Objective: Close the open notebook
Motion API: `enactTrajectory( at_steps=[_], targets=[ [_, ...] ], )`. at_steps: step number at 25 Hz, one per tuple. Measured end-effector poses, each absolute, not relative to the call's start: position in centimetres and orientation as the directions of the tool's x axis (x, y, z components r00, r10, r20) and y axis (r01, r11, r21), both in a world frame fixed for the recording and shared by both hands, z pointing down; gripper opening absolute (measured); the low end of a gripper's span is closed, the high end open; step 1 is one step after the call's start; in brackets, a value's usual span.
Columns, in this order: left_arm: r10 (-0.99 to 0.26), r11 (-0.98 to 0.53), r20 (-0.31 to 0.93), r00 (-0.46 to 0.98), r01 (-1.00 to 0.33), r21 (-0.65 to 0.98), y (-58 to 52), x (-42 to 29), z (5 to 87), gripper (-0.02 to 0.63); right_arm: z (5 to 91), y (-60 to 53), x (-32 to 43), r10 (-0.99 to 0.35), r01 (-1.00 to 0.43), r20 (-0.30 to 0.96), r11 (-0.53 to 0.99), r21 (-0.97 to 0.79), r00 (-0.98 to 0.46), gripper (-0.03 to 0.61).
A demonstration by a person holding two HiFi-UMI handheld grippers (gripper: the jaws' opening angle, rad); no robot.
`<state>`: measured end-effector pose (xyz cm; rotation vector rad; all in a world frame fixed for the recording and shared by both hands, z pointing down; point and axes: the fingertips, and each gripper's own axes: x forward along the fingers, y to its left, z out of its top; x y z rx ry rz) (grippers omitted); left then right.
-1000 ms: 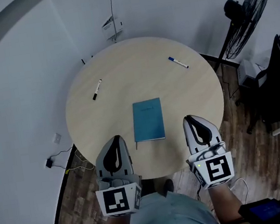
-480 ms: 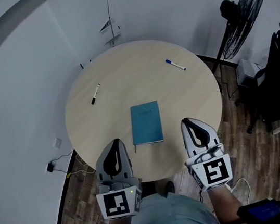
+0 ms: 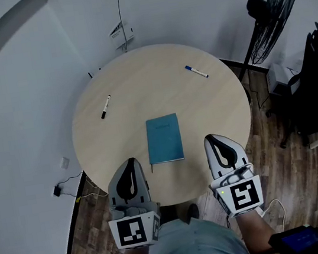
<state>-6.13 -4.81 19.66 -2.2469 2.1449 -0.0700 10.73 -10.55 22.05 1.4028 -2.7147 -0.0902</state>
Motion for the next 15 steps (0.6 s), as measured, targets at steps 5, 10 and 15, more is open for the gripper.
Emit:
enactTrajectory(
  at_steps=[5, 10, 15],
  targets=[
    [-0.999, -0.049, 0.008, 0.048, -0.997, -0.065, -4.98, -5.85, 19.71, 0.018, 21.95, -10.55, 10.89, -0.812, -0.81, -0.001, 0.581, 0.079, -0.583, 0.048],
    [-0.998, -0.055, 0.008, 0.054, -0.996, -0.069, -5.11, -5.78, 19.65, 0.018, 22.3, -10.59, 11.17, -0.818, -0.813, 0.042, 0.575, 0.092, -0.574, 0.048],
    [-0.998, -0.062, 0.004, 0.061, -0.995, -0.072, -5.11, -5.46, 19.74, 0.018, 21.95, -10.51, 10.95, -0.81, -0.807, -0.007, 0.584, 0.086, -0.586, 0.048]
  ],
)
